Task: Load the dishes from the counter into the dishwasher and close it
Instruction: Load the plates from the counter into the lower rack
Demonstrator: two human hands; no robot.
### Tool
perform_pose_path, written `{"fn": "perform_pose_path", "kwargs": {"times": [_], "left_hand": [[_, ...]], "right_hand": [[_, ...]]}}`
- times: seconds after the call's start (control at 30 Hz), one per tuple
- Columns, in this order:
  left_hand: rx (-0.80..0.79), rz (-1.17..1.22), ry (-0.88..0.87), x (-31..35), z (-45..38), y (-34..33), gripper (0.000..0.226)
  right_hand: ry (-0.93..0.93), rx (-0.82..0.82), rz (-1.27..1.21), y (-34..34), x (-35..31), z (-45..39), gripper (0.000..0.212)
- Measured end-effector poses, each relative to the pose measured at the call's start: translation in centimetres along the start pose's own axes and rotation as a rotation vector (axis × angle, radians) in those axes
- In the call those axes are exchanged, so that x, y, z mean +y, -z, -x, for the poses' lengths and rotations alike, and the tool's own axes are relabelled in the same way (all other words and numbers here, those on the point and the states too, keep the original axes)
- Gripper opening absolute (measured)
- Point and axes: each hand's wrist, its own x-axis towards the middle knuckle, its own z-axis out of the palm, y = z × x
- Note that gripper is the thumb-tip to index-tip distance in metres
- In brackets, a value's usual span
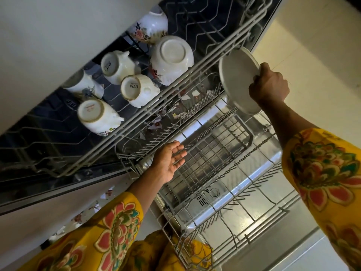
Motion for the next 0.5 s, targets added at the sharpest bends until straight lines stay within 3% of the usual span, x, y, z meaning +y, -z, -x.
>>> {"fn": "perform_pose_path", "kwargs": {"times": [0.5], "left_hand": [[0.037,0.006,0.024,-0.4,-0.1,1.2,0.027]], "right_hand": [[0.080,-0.082,0.073,-2.5,-1.1,-0.9,0.033]]}}
